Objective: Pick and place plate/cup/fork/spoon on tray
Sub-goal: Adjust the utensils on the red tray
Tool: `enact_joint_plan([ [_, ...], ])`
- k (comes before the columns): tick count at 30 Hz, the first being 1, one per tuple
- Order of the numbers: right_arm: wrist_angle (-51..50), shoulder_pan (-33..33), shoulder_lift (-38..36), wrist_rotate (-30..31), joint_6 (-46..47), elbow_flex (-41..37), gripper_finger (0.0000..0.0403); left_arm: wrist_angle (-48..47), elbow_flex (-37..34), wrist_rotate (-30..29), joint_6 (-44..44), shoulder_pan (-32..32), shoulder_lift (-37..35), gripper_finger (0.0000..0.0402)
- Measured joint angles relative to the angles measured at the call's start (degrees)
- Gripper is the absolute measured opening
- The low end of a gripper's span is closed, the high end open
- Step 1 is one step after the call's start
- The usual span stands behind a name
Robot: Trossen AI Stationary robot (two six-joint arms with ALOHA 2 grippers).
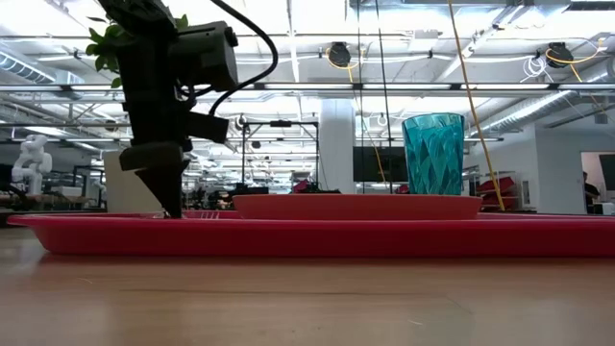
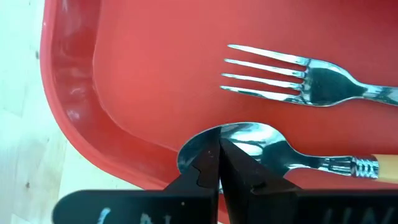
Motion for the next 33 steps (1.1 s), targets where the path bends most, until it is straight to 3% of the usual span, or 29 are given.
enact_joint_plan([
  [15,0.0,0.0,0.0,0.0,0.0,0.0,0.0000,4.2,0.0,0.5,1.3,-1.2,-0.1,0.0008],
  [33,0.0,0.0,0.0,0.0,0.0,0.0,0.0000,7.3,0.0,0.5,5.7,2.3,-0.1,0.0012],
])
